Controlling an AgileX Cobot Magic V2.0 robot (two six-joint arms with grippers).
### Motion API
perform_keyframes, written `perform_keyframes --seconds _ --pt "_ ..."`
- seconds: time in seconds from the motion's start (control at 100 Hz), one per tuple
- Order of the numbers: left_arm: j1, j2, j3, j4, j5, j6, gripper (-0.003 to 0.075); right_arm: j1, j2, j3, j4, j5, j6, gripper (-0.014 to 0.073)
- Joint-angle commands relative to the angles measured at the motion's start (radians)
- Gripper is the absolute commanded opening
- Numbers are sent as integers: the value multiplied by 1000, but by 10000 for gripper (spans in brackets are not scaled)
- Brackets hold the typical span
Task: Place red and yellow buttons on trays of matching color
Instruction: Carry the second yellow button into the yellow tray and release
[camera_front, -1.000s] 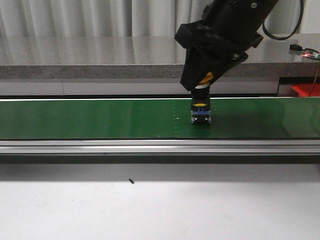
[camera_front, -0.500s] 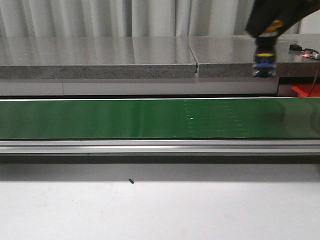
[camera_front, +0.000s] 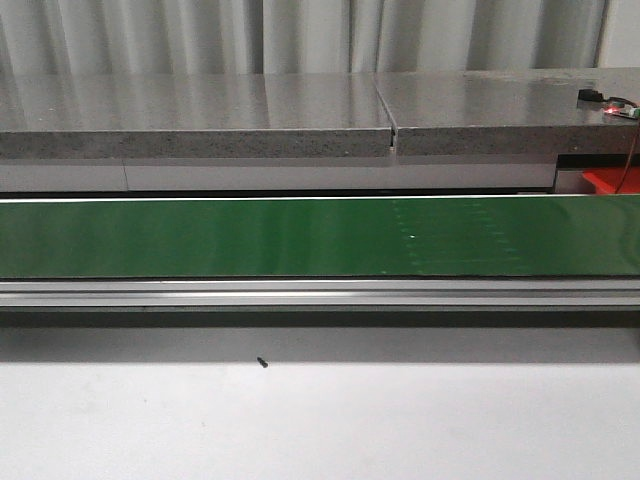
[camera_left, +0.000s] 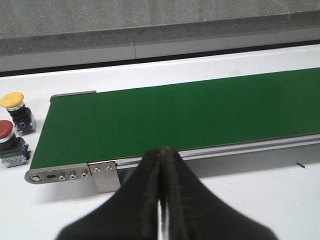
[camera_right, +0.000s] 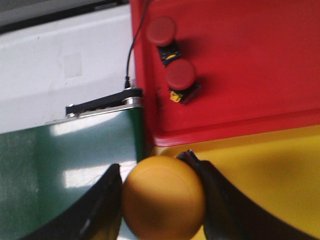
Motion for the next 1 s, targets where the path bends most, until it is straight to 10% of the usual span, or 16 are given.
perform_keyframes --seconds 0.0,0.99 --pt "-6 8 -26 -14 -71 -11 -20 -64 2 -34 95 -46 -27 167" --pt "-6 8 -26 -14 -71 -11 -20 -109 249 157 32 -243 -52 167"
